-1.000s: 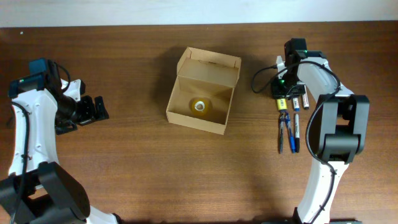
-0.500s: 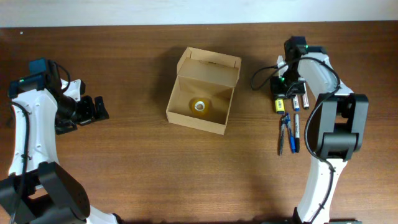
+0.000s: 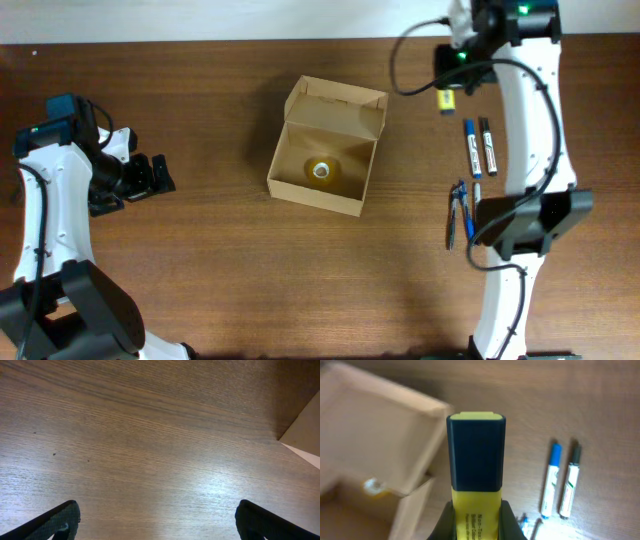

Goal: Pack container
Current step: 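Lower the highlighter into the box and release it, then move the right gripper down onto the blue whiteboard marker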

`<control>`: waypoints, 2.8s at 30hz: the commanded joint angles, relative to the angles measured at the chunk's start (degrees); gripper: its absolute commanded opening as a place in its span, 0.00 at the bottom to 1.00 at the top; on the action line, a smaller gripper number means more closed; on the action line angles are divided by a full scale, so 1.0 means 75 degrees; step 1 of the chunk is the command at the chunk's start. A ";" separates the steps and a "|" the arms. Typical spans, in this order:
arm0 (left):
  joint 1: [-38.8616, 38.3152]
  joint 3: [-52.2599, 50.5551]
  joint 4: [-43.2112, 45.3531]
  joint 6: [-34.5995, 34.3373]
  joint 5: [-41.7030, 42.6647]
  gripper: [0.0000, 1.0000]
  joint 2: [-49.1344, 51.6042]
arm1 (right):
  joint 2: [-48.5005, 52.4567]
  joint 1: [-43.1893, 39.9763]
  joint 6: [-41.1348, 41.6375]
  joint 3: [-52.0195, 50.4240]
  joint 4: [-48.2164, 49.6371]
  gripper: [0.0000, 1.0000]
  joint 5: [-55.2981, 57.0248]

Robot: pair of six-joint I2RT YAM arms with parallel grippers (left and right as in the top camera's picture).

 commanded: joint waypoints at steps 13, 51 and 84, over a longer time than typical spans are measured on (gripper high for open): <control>0.0026 -0.0044 -0.0003 0.0149 0.0114 1.00 -0.0146 | -0.0102 0.3048 -0.3383 -0.0574 0.0178 0.03 -0.0163; 0.0026 -0.0044 -0.0003 0.0149 0.0114 1.00 -0.0146 | -0.0353 0.3625 -0.3267 -0.4762 0.2614 0.42 -0.0032; 0.0026 -0.0044 -0.0003 0.0149 0.0114 1.00 -0.0146 | -0.2532 -0.1364 -0.0734 -0.7146 0.4494 0.45 0.0335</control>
